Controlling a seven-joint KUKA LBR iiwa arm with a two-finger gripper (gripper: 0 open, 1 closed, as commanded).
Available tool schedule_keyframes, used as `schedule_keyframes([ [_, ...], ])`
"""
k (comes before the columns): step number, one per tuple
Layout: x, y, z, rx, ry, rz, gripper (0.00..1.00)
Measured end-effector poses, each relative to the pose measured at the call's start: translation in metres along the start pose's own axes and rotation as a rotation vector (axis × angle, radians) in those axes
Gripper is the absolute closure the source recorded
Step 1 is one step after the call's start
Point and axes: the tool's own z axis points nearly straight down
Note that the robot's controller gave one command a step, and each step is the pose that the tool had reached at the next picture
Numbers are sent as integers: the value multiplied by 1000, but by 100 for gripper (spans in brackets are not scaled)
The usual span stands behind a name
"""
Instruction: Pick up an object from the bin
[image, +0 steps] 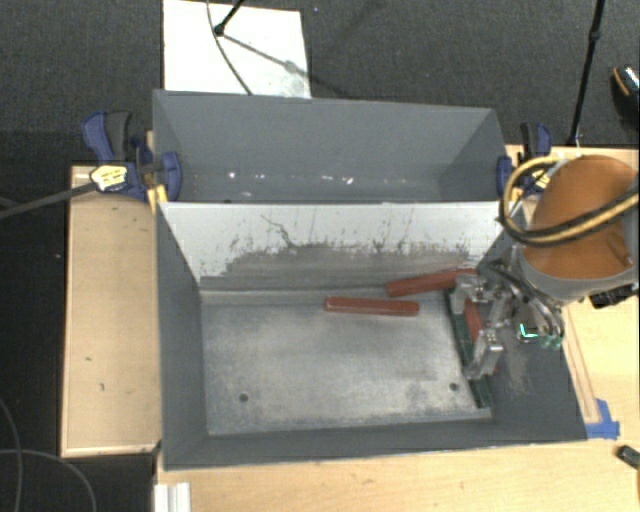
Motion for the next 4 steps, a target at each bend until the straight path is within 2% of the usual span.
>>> schedule_keyframes([
  [1, -39, 60, -20, -1, -12, -120, 0],
  [2, -58, 91, 75, -1, -1, -184, 0],
  [3, -62, 121, 85, 0, -6, -253, 0],
  [4, -64, 112, 85, 0, -9, -210, 0],
])
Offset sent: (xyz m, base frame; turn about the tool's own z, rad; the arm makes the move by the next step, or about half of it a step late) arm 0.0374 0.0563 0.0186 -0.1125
